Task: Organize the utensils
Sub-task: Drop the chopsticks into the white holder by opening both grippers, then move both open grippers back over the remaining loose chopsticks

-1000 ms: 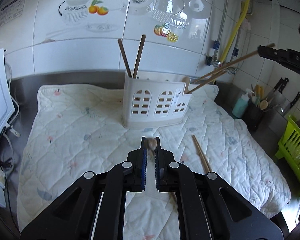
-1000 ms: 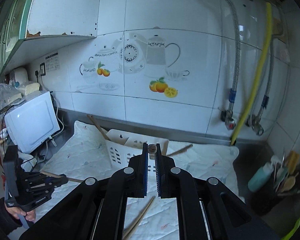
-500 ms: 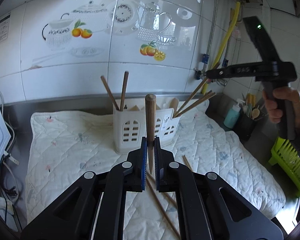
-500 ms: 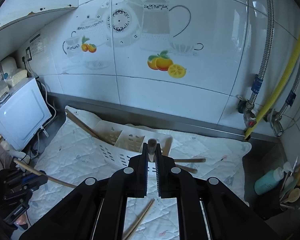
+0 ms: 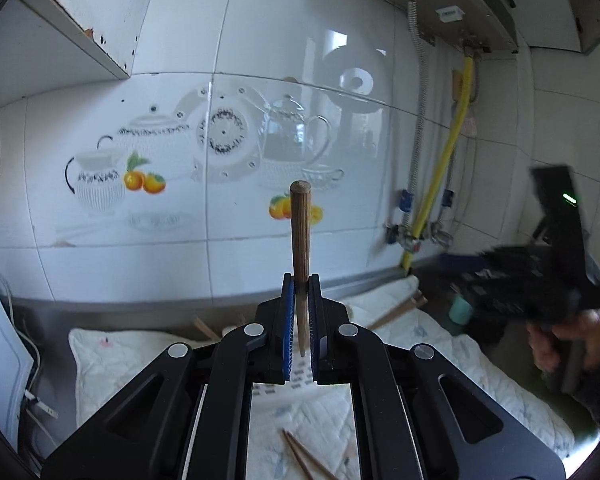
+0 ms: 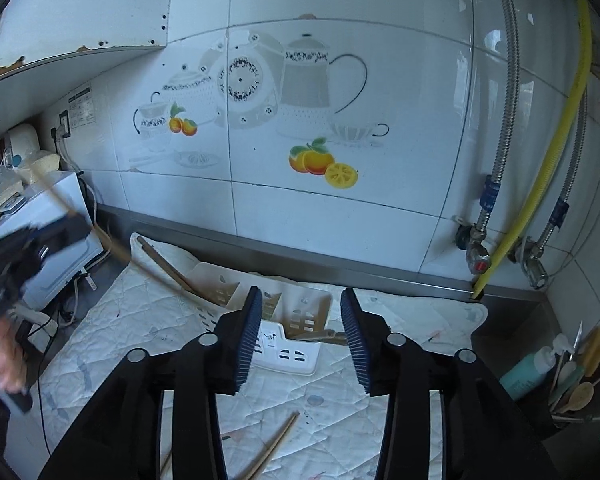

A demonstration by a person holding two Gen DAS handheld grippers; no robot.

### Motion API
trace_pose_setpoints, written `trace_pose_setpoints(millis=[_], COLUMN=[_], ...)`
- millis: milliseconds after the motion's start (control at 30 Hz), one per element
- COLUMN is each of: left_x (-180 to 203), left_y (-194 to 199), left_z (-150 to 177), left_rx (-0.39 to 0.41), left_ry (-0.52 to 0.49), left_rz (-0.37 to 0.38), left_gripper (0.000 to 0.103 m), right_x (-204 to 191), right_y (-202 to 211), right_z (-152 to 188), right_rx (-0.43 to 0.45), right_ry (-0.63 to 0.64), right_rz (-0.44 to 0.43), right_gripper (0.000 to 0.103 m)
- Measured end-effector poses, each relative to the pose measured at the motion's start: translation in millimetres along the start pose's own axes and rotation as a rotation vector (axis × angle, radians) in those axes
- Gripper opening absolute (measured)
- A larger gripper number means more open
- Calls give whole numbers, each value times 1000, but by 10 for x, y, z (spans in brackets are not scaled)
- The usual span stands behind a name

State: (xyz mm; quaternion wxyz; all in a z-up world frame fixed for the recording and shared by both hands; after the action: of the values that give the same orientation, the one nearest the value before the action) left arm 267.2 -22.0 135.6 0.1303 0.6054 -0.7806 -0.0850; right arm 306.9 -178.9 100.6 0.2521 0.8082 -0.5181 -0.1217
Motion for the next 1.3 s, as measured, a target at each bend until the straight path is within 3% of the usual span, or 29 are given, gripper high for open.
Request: trace_pose_setpoints(millis=[167, 367, 633, 900, 933, 1033, 1200, 1300], left_x=[-191, -381, -410, -302, -285, -255, -211, -179], left_y=[-322, -677, -813, -603, -541, -351, -36, 128], left_z=[-124, 11, 141, 35, 18, 3, 154, 336], left_rx=[-12, -88, -132, -89, -78, -50, -46, -50], left_ry=[20, 46, 61, 51, 50, 56, 64, 58], left_rz=[-46, -84, -72, -40, -36, -31, -23, -29], left_gripper=[5, 5, 8, 11, 16, 29, 30, 30], right_x=[-42, -96, -204, -308, -318, -337, -355, -390], right_y=[133, 157, 123, 214, 220, 222, 191, 145], right_z=[160, 354, 612, 996, 1064, 1357, 1935, 2261], right_rx=[15, 14, 0, -7, -13, -38, -98, -139], right_ry=[25, 8, 8, -30, -37, -76, -163, -232], right_rz=[-6, -43, -43, -43, -43, -37, -18, -26], right_gripper=[43, 43, 43, 43, 43, 43, 42, 34])
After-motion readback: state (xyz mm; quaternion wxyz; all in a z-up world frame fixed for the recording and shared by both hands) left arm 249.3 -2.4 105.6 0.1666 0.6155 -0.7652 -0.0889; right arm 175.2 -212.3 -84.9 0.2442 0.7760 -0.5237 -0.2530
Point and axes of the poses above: each gripper's, at about its wrist camera, not at the fingertips, and y roughly against the way its jaws point, x to its right, z to its underside, the point moved 10 cm from there along -y, roughly the way its jaws point, and after that the axes turned 2 degrees about z, right-handed, at the moved point
